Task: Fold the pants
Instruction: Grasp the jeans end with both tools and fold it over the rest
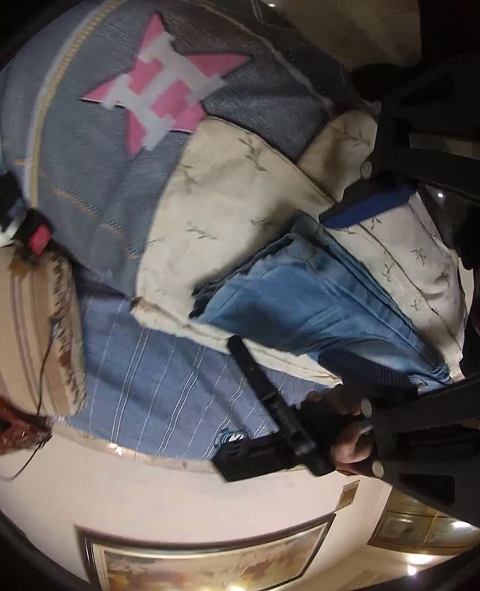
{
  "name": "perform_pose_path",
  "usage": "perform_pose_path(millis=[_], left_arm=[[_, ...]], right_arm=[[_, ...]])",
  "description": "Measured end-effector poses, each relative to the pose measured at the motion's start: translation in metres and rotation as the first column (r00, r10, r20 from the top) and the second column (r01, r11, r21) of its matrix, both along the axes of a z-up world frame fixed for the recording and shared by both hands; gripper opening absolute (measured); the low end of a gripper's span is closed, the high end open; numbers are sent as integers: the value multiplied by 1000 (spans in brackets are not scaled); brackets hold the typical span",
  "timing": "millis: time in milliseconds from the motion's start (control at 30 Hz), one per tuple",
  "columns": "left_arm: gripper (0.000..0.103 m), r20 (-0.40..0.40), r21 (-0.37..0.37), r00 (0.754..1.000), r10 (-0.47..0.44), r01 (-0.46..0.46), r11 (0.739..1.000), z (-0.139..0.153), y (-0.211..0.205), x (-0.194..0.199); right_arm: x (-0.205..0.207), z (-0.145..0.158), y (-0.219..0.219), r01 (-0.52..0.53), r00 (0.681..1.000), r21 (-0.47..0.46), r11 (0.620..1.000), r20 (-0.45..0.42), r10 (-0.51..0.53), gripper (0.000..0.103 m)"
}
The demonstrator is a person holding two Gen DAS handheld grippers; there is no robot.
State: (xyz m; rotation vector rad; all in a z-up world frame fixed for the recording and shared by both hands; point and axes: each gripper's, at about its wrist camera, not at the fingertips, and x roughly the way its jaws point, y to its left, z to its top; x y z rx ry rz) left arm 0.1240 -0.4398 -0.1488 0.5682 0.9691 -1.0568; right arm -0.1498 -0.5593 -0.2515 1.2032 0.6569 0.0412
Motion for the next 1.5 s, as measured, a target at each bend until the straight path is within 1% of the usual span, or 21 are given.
perform_pose_path(millis=[67,200,267,300,367,433,467,500,600,633,667,767,900,1000,1067,1100,1167,1233,1267,1433,1500], left_arm=[[77,-47,-14,998,-47,46,999,-3,-6,5],[76,-47,9,991,-124,125,992,-11,-17,5],[64,-115,-4,980,-165,166,986,-18,-22,6],[61,-142,-8,972,-189,189,982,-21,-24,4],[55,-146,-8,964,-220,221,975,-24,-27,-2],[48,-142,-14,958,-251,251,968,-25,-28,-5],[44,-145,-16,956,-256,257,966,-25,-28,-5],[41,-152,-16,954,-257,258,966,-25,-28,-3],[30,-176,-13,953,-248,249,968,-24,-29,3],[21,-171,-14,954,-246,247,969,-24,-28,2],[15,-166,-16,956,-243,244,970,-22,-27,3],[8,-148,-31,959,-241,239,970,-20,-22,2],[5,-137,-89,962,-236,226,970,-8,-11,1],[5,-124,-137,962,-244,227,964,8,0,0],[5,-120,-162,962,-246,226,961,19,7,0],[5,-118,-189,961,-249,224,956,28,14,-1],[5,-107,-231,961,-255,225,946,41,27,-2],[5,-92,-270,962,-257,224,936,54,40,-4],[5,-88,-288,963,-254,219,932,60,48,-4],[5,-67,-368,976,-209,170,914,84,101,-5],[5,-56,-397,980,-189,153,905,90,124,-4]], right_arm=[[4,-8,-1,5,1000,4,1000,-30,-5,61],[12,-14,-4,14,999,3,1000,-35,-14,58],[14,-17,-5,24,999,14,1000,-25,-24,57],[16,-18,-5,27,999,18,999,-19,-27,57],[15,-18,-5,33,999,12,999,-10,-33,56],[18,-16,-4,39,999,-13,999,-10,-39,48],[19,-16,-4,39,999,-28,999,-17,-39,41],[20,-16,-4,39,999,-39,998,-26,-40,35],[21,-17,-6,48,998,-36,998,-38,-49,26],[21,-17,-6,50,998,-39,998,-38,-52,25],[21,-15,-6,51,998,-47,998,-36,-53,24],[21,-8,-1,48,998,-95,994,-30,-51,22],[21,8,6,42,999,-154,987,12,-40,21],[22,29,19,24,998,-237,971,54,-11,20],[24,45,33,9,998,-313,950,65,12,20],[24,50,38,5,998,-342,940,63,18,20],[22,66,54,0,998,-439,899,60,29,20],[18,84,73,1,995,-545,839,81,51,20],[18,91,81,-4,993,-570,821,96,72,20],[25,112,120,-52,977,-609,791,132,165,20],[27,117,135,-76,970,-613,786,138,201,20]])
